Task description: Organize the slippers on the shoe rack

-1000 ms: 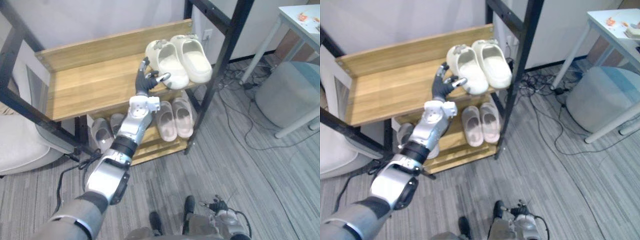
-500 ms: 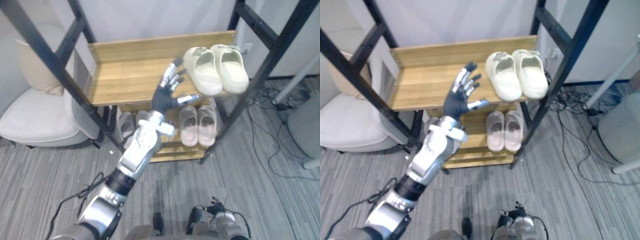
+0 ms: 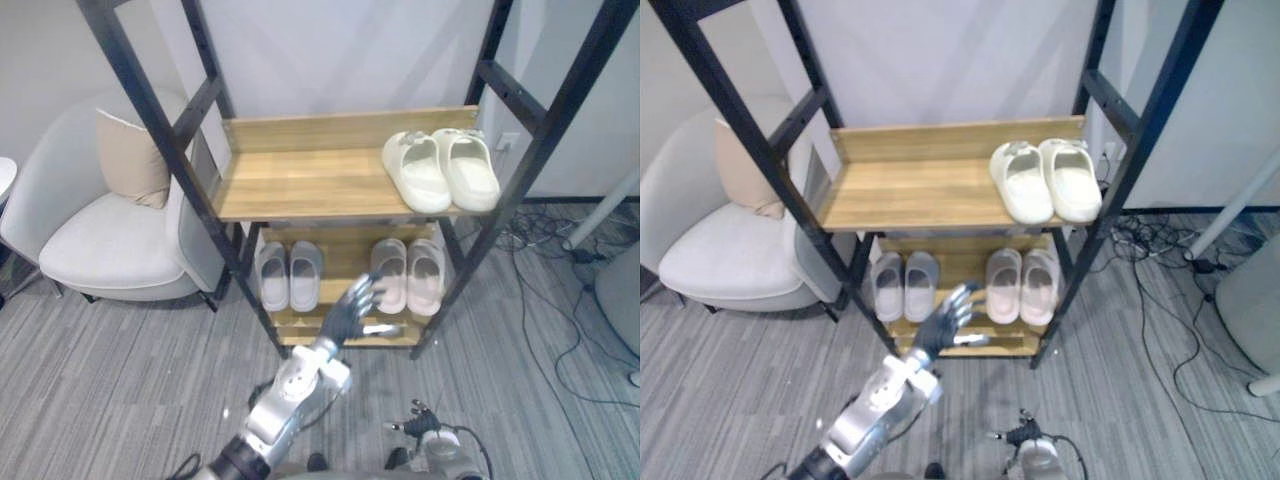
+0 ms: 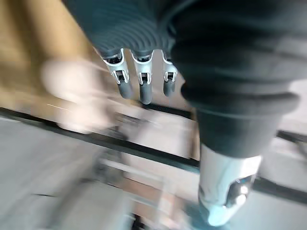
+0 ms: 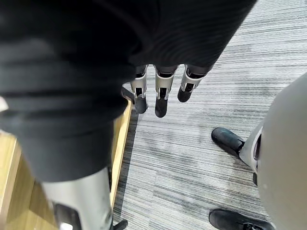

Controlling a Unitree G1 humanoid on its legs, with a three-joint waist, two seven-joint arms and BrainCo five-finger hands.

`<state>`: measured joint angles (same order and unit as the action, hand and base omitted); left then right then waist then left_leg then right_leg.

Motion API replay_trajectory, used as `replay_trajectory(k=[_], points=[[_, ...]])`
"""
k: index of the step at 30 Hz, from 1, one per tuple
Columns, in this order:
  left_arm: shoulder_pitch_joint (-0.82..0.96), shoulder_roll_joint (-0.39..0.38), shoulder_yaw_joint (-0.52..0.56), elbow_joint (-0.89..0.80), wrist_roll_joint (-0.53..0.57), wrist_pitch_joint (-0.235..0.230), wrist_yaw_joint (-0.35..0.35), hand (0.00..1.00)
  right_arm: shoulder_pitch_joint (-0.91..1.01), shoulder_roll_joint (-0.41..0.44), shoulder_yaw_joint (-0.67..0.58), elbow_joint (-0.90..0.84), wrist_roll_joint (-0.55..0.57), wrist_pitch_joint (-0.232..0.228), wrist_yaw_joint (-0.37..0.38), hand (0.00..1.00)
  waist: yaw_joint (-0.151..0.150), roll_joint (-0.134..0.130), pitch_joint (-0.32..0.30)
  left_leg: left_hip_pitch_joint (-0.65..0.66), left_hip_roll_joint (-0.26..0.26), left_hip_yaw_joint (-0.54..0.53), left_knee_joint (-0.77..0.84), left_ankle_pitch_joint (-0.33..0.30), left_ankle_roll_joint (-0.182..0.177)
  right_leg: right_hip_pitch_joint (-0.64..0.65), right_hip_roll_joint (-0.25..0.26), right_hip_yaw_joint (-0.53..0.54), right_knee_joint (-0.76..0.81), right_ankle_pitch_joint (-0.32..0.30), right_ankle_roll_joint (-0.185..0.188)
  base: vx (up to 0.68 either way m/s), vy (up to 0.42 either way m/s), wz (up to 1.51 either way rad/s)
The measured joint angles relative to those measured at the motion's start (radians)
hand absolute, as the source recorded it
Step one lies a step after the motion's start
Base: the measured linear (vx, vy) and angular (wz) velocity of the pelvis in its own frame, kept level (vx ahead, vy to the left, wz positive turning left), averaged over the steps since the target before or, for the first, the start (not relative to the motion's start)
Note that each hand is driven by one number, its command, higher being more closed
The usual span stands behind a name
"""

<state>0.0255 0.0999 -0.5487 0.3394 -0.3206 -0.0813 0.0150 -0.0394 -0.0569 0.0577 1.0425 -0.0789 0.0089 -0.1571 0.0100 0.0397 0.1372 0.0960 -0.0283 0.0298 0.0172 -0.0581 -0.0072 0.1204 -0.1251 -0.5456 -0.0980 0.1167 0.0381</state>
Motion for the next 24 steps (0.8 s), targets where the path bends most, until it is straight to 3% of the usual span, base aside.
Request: replay_trajectory(k=[4, 13, 24], points=[[0.045, -0.010, 0.158, 0.286, 0.091, 0.010, 0.015, 0.00, 0.019, 0.017, -0.001, -0.003, 0.000, -0.015, -0.004, 0.00, 0.005, -0.038, -0.015, 0.012, 0.011, -0.008, 0.001, -0.003, -0.010, 0.013, 0.013, -0.003, 0.000, -0.012, -0.010, 0.02, 0.001, 0.02], [0.073, -0.014, 0.455, 0.553, 0.256, 0.006, 0.100, 0.00, 0.037, 0.017, -0.015, -0.002, -0.001, -0.037, -0.013, 0.00, 0.029, -0.056, -0.008, 0.012, 0.018, -0.014, -0.013, -0.003, -0.017, 0.022, 0.018, -0.017, 0.000, -0.034, -0.007, 0.02, 0.030, 0.03], [0.086, -0.025, 0.537, 0.582, 0.279, 0.003, 0.139, 0.00, 0.041, 0.021, -0.015, 0.000, -0.011, -0.037, -0.011, 0.00, 0.047, -0.066, -0.013, 0.011, 0.018, -0.037, -0.013, -0.005, -0.011, 0.018, 0.017, -0.031, 0.014, -0.054, 0.001, 0.09, 0.037, 0.06]])
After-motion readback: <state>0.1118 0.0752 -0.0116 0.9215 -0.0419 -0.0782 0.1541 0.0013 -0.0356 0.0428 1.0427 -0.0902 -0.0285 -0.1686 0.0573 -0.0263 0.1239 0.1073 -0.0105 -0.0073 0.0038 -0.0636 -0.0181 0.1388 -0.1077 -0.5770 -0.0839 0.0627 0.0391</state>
